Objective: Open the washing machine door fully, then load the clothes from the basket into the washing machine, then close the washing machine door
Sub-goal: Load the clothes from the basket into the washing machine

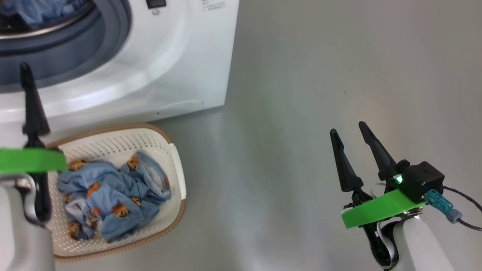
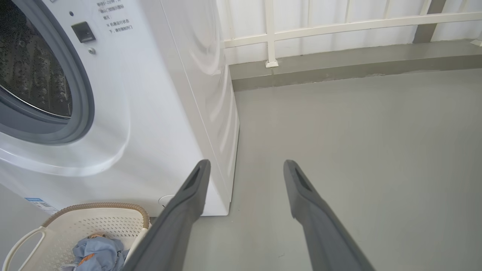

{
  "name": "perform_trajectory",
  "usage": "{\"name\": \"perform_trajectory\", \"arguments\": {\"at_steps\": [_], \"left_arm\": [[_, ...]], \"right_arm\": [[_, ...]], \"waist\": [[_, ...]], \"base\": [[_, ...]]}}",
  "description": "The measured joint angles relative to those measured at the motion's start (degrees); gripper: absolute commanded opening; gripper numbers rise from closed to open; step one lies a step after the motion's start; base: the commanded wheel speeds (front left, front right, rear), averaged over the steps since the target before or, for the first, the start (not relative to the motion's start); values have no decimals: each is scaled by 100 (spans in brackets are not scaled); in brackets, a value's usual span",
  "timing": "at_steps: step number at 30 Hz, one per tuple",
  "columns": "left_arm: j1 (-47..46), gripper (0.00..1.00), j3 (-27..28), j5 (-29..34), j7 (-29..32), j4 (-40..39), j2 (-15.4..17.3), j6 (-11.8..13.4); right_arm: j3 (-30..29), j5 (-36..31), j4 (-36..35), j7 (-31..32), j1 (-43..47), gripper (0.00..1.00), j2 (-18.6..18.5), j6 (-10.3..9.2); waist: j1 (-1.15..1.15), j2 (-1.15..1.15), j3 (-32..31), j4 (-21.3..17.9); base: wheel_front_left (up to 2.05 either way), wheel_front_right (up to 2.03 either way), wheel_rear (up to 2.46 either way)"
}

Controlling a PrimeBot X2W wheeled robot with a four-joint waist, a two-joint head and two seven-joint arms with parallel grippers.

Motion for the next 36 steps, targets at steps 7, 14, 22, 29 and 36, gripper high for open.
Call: {"name": "perform_trajectory", "arguments": {"at_steps": [7, 14, 22, 29, 36], "left_arm": [[971, 100, 104, 94, 1, -675, -219, 0], [1967, 100, 229, 313, 1, -1082, -532, 2], [2797, 100, 242, 408, 1, -1369, -725, 65], [3372, 100, 238, 412, 2, -1538, -760, 159], [3901, 100, 119, 416, 2, -1642, -768, 313]], "right_arm": [[-1, -51, 18, 0, 127, 100, -1, 0], [-16, -175, 43, 0, 359, 100, 0, 0], [-79, -225, 42, 0, 697, 100, 0, 0], [-101, -267, 34, 0, 827, 100, 0, 0], [-129, -271, 16, 0, 1047, 100, 2, 0]], "waist": [[0, 0, -470, 51], [0, 0, -950, 107], [0, 0, -1432, 256], [0, 0, -1738, 440], [0, 0, -1993, 550]], "base": [[0, 0, 0], [0, 0, 0], [0, 0, 0], [0, 0, 0], [0, 0, 0]]}}
